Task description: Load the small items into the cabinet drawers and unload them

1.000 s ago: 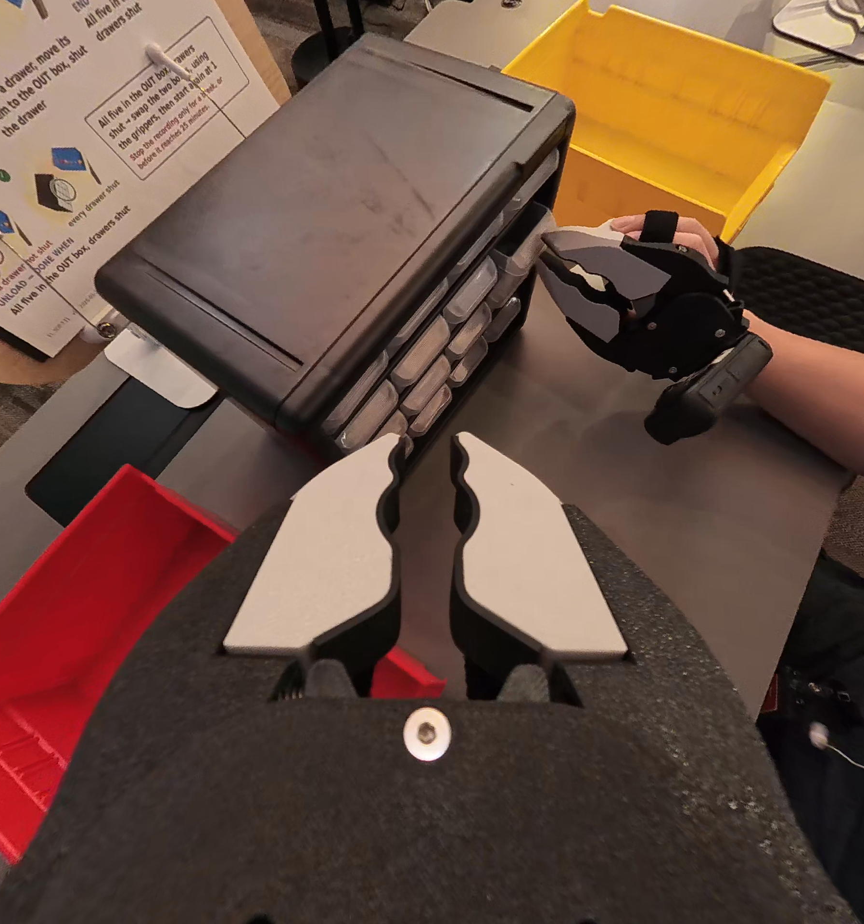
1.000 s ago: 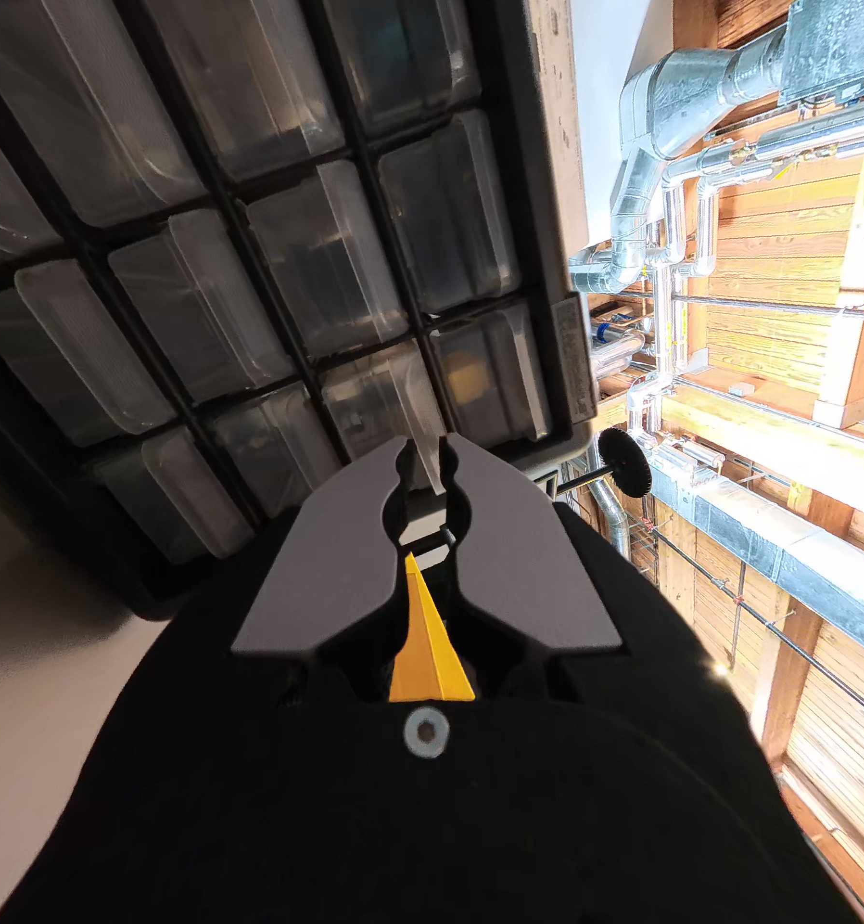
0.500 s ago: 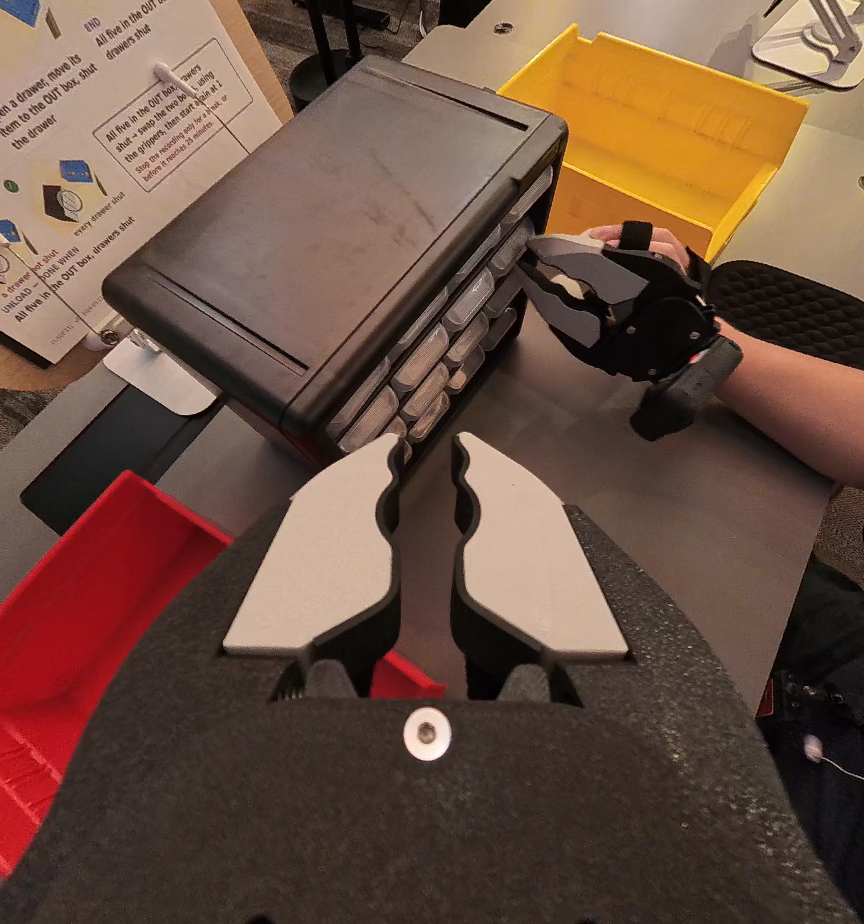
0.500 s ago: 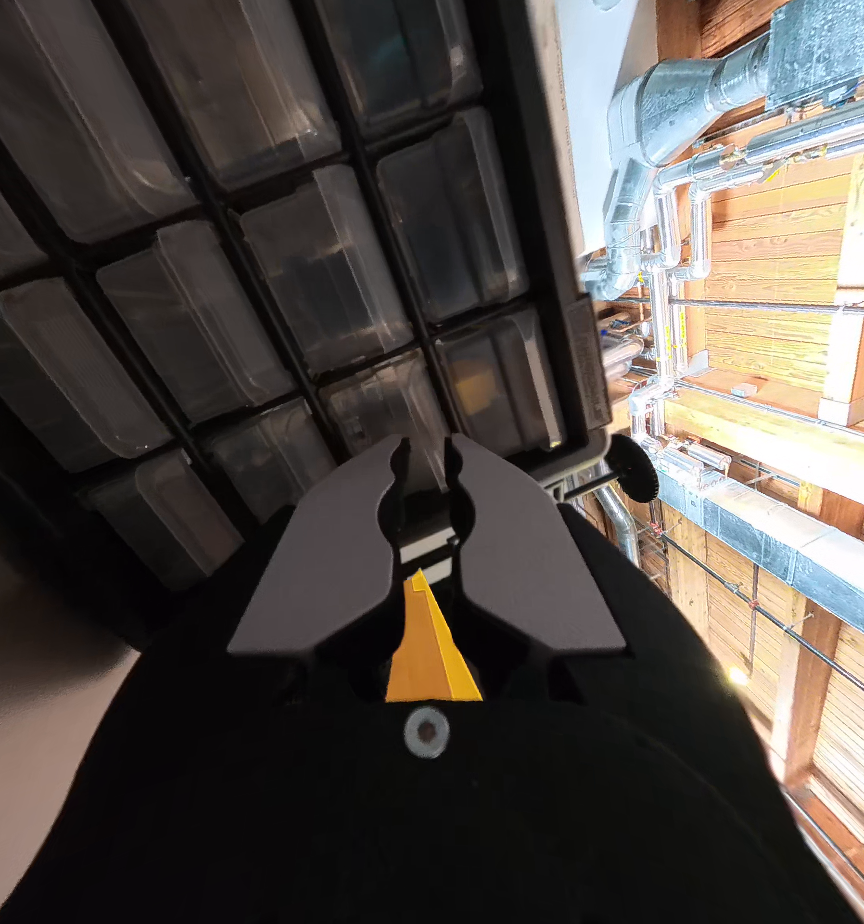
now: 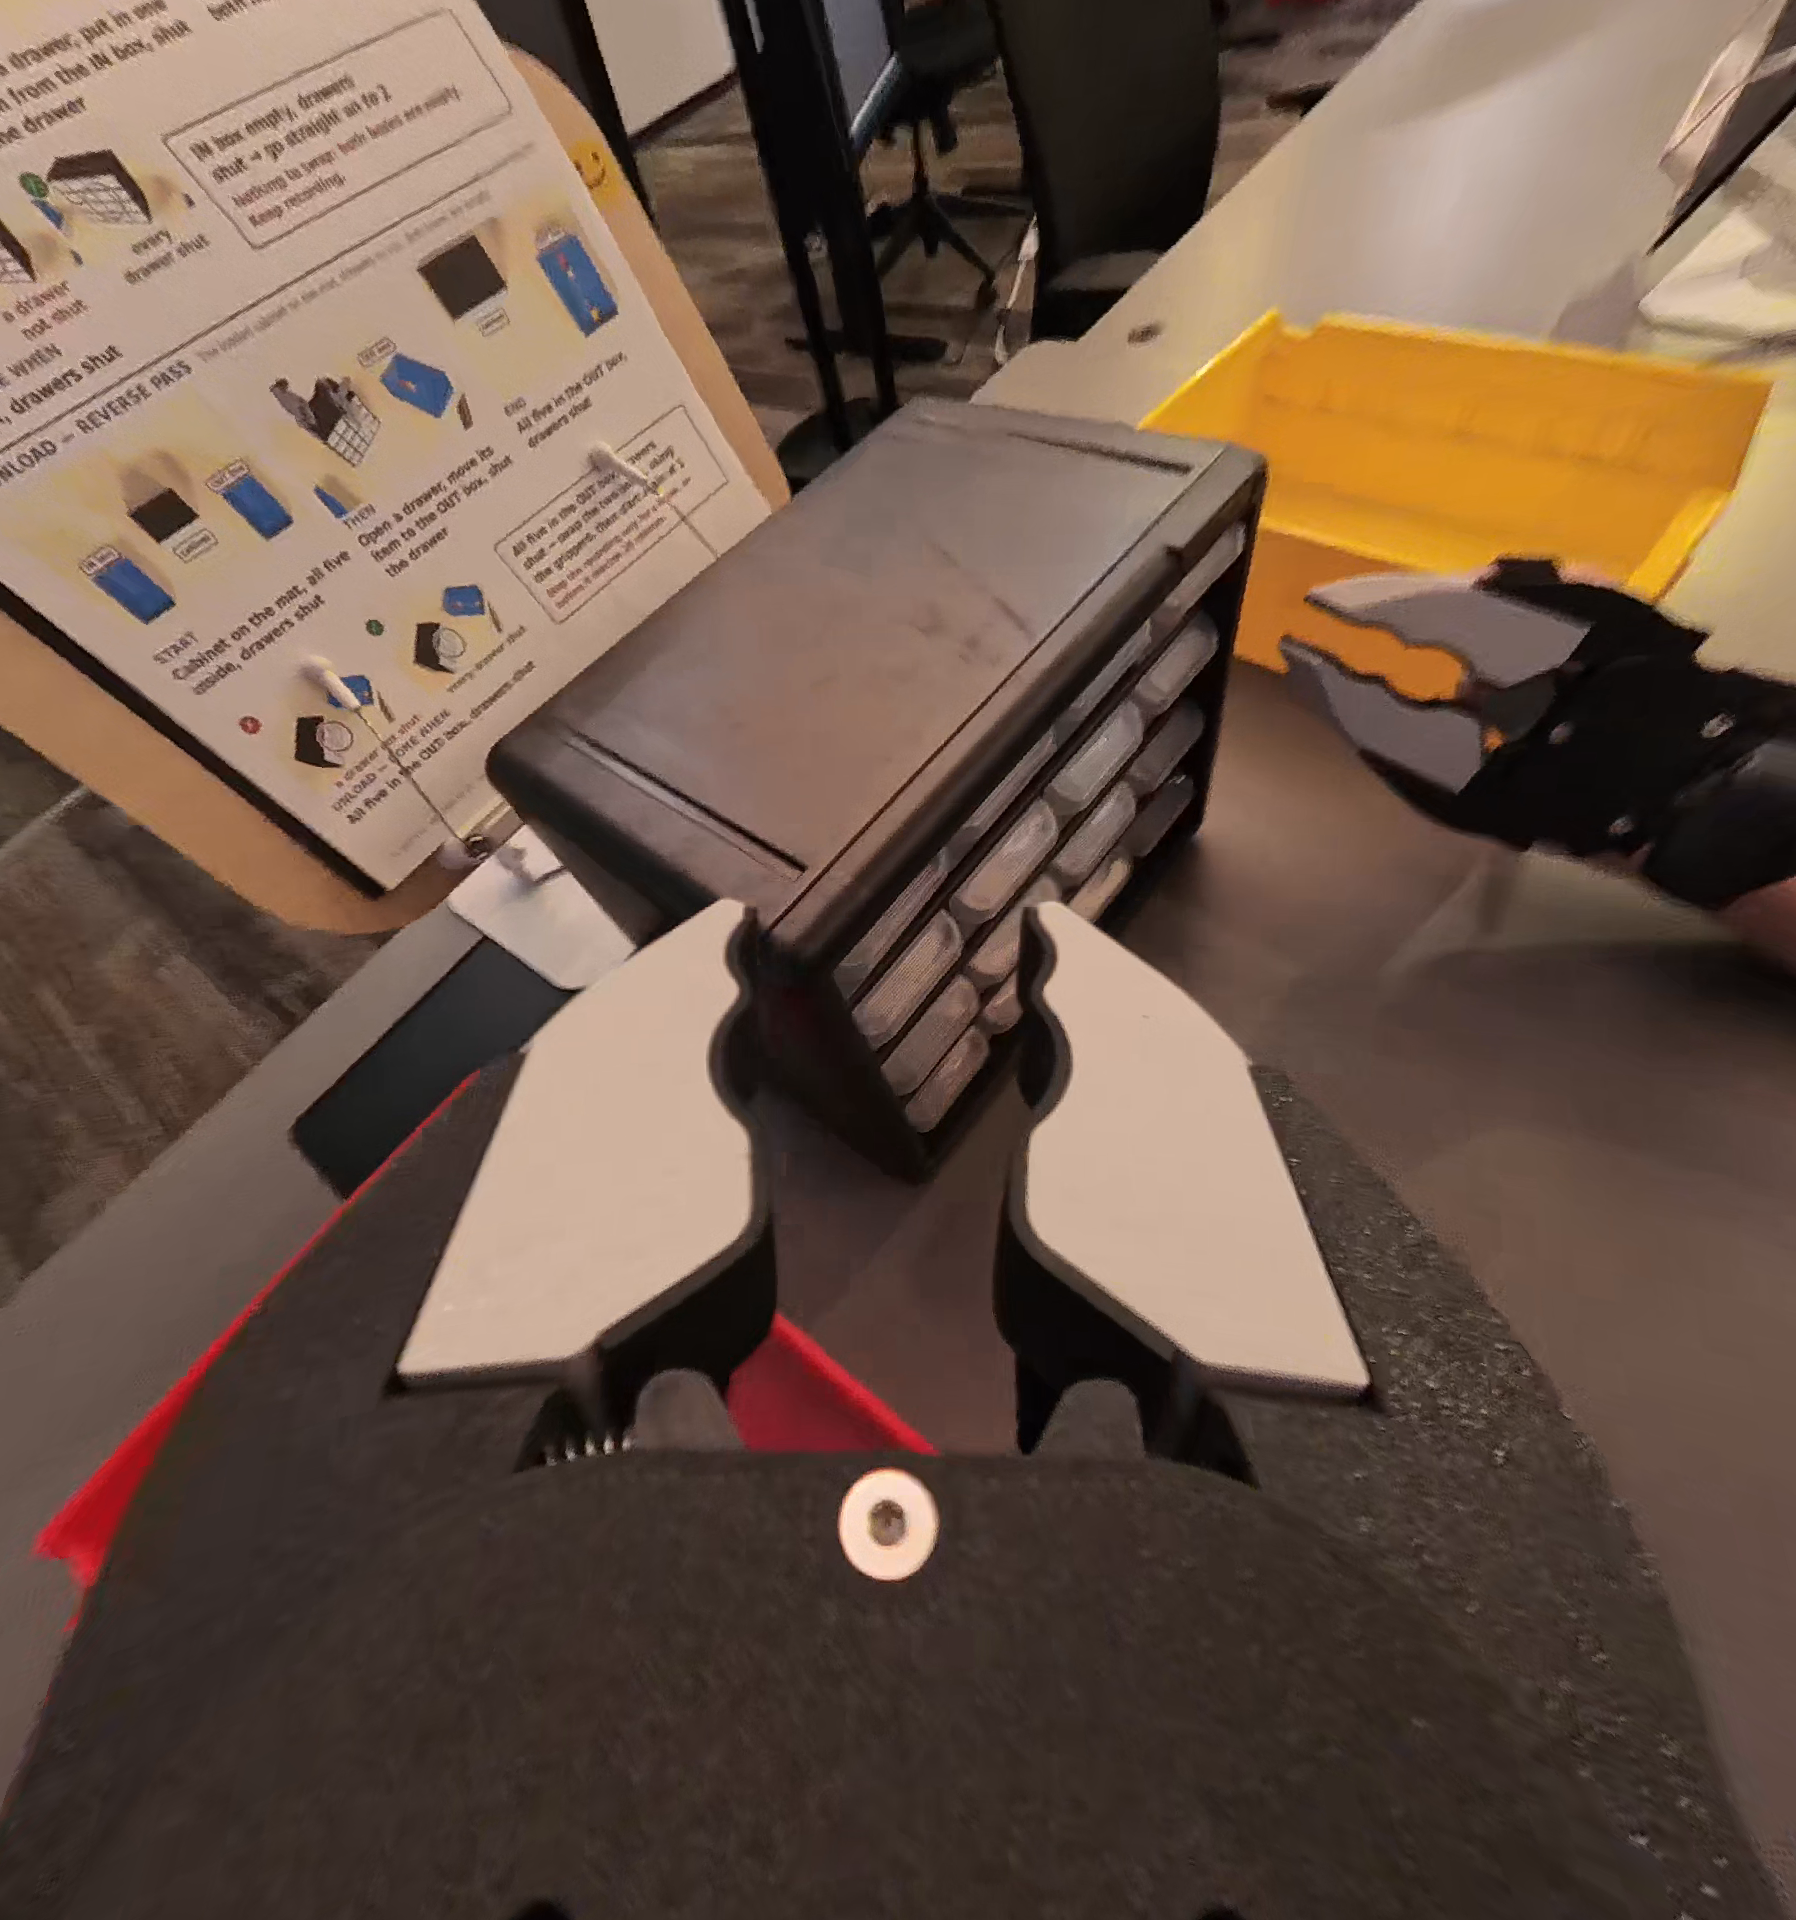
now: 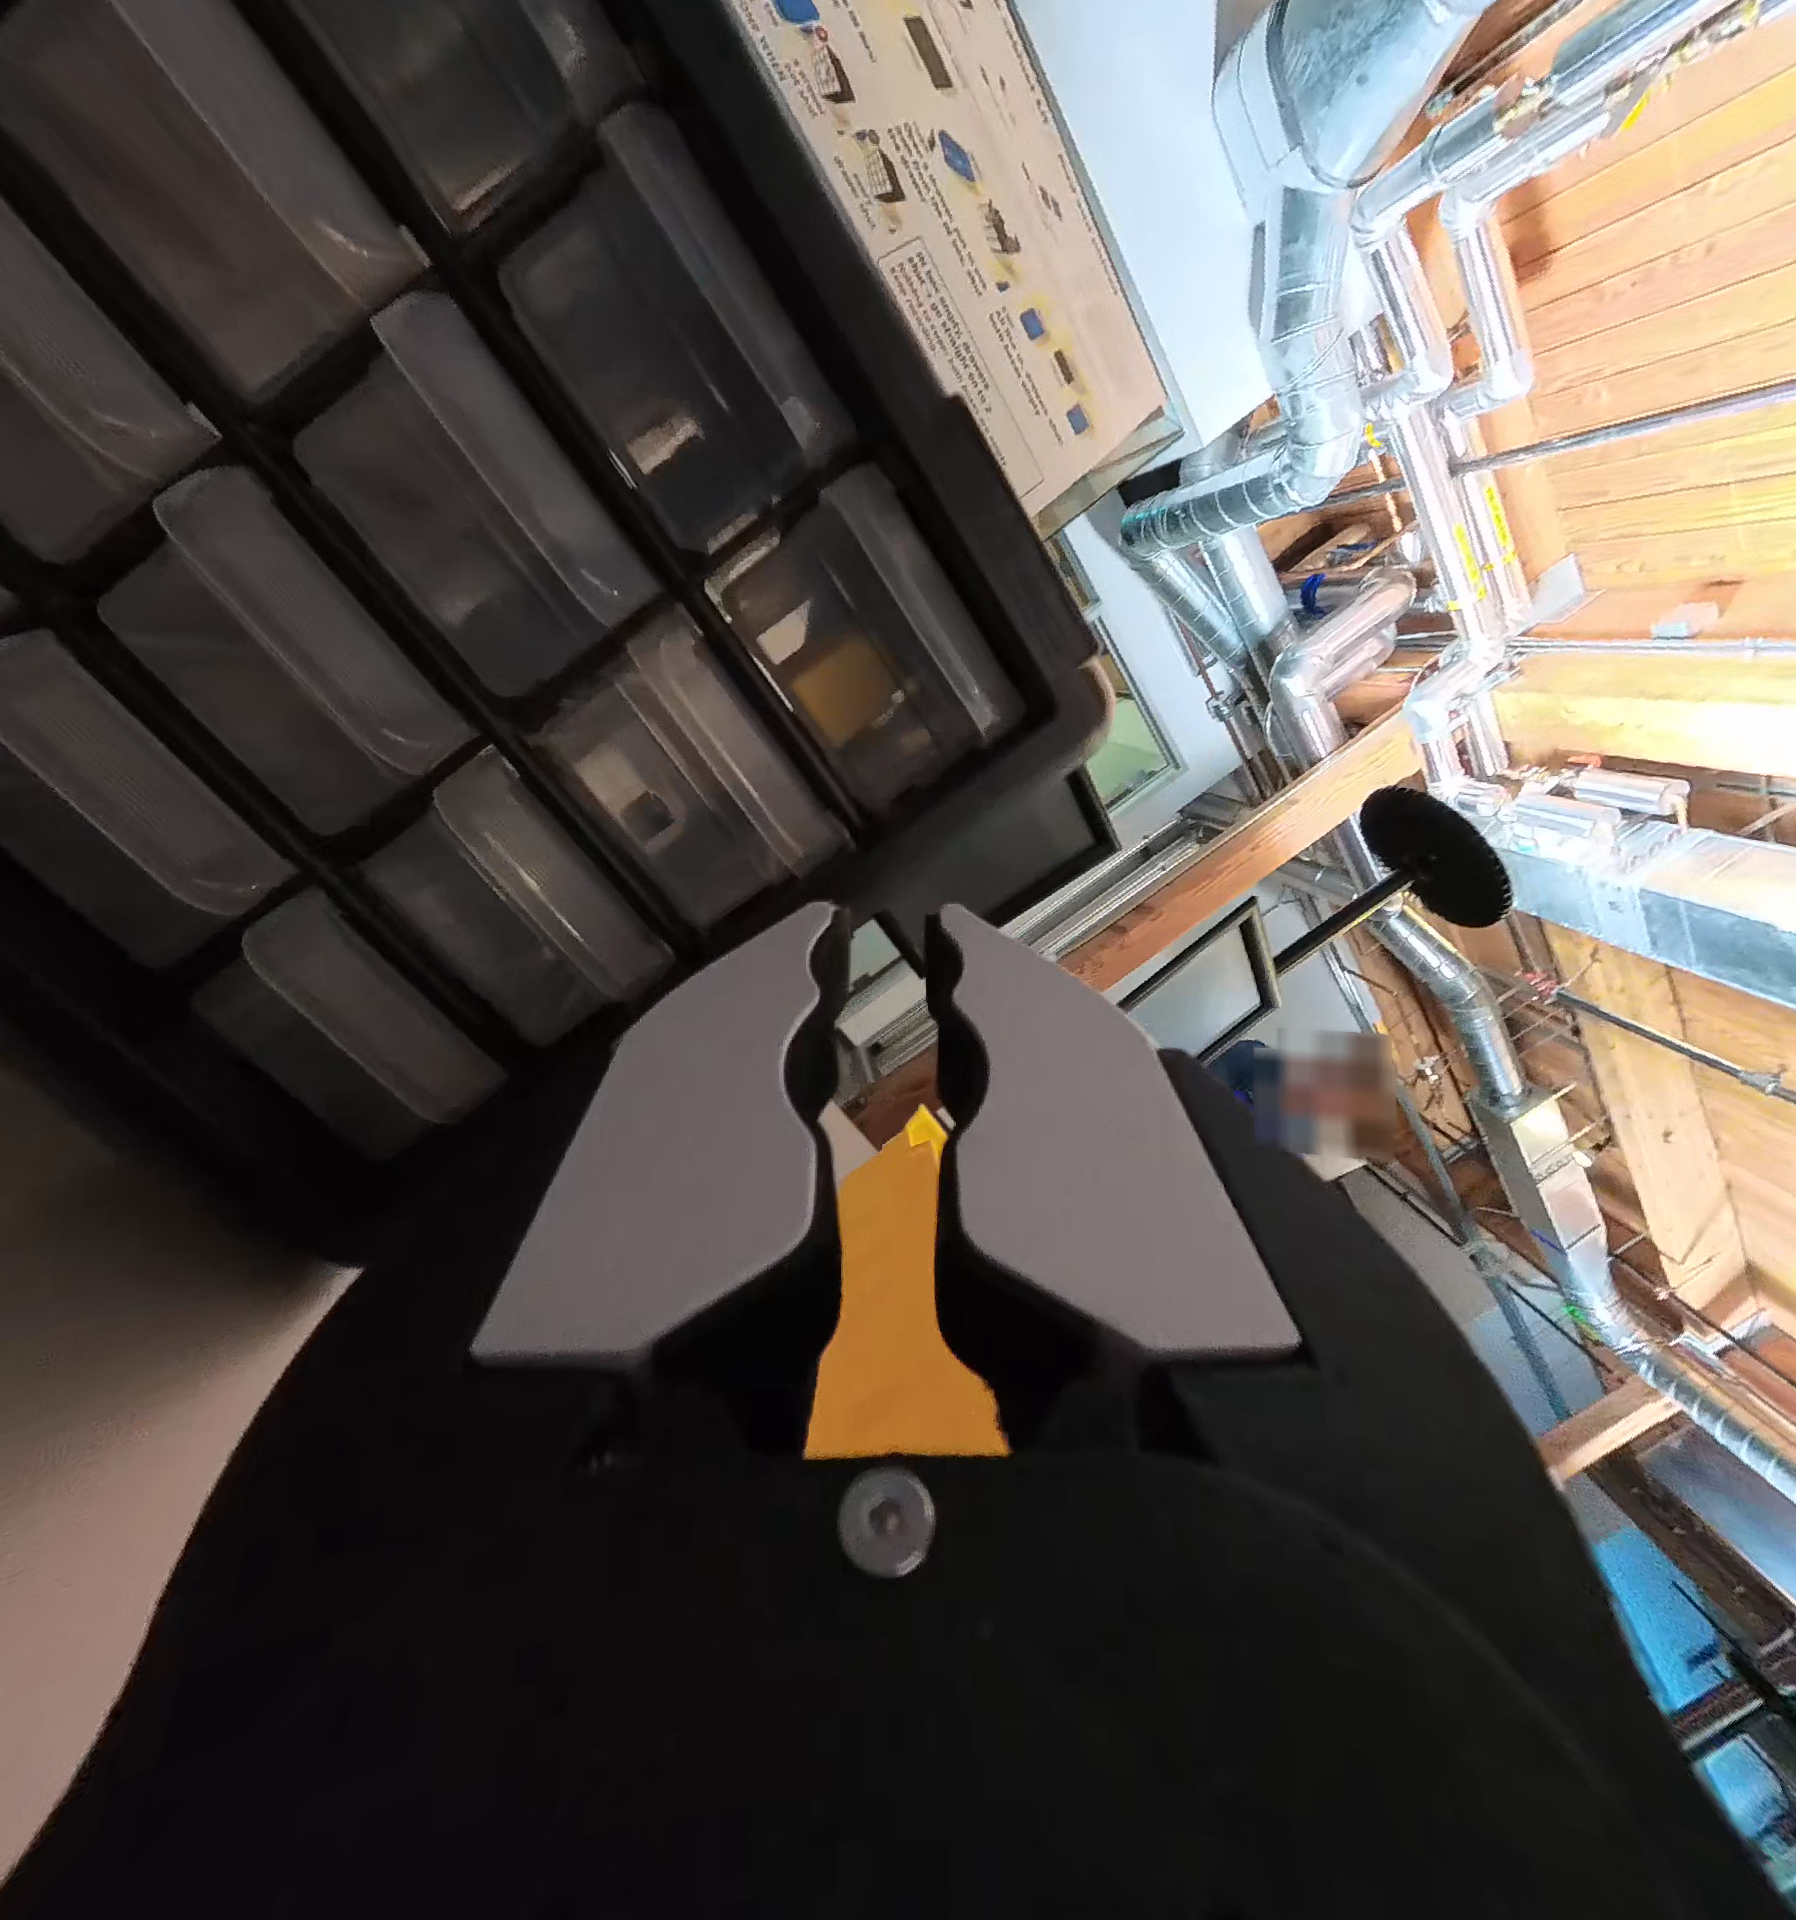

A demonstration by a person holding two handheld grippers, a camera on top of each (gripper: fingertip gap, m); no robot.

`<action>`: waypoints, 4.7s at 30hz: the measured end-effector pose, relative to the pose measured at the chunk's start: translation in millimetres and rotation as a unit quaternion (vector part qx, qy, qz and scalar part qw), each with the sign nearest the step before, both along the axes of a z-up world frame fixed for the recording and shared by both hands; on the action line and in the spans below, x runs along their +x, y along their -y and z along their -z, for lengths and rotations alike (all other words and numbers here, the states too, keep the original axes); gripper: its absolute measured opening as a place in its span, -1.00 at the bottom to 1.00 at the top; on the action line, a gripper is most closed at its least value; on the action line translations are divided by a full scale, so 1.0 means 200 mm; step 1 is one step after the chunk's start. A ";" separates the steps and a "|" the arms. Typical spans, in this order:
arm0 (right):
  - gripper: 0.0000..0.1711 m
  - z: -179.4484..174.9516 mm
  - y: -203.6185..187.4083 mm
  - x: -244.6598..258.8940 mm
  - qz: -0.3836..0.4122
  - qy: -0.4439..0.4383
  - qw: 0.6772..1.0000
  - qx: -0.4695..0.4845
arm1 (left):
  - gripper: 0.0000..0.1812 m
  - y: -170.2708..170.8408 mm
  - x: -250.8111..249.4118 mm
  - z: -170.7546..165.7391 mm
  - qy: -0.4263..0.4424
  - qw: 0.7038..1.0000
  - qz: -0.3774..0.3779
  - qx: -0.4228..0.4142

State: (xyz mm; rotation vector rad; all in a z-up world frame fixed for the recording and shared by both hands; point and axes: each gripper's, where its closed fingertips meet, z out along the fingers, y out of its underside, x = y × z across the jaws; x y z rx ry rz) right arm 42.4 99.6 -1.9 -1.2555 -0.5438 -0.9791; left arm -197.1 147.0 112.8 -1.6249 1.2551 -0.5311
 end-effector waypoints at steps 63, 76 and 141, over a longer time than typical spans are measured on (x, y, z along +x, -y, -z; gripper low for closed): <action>-0.83 0.01 -0.01 -0.05 -0.024 -0.013 0.999 -0.023 | -0.94 -0.15 0.24 0.40 -0.263 0.730 -0.090 0.625; -0.83 0.03 -0.02 -0.06 -0.022 -0.006 0.999 -0.031 | -0.94 0.03 0.18 0.39 -0.213 0.720 -0.124 0.648; -0.76 -0.30 -0.17 -1.10 -0.335 0.093 0.729 -0.590 | -0.93 0.21 0.09 0.37 -0.183 0.730 -0.116 0.648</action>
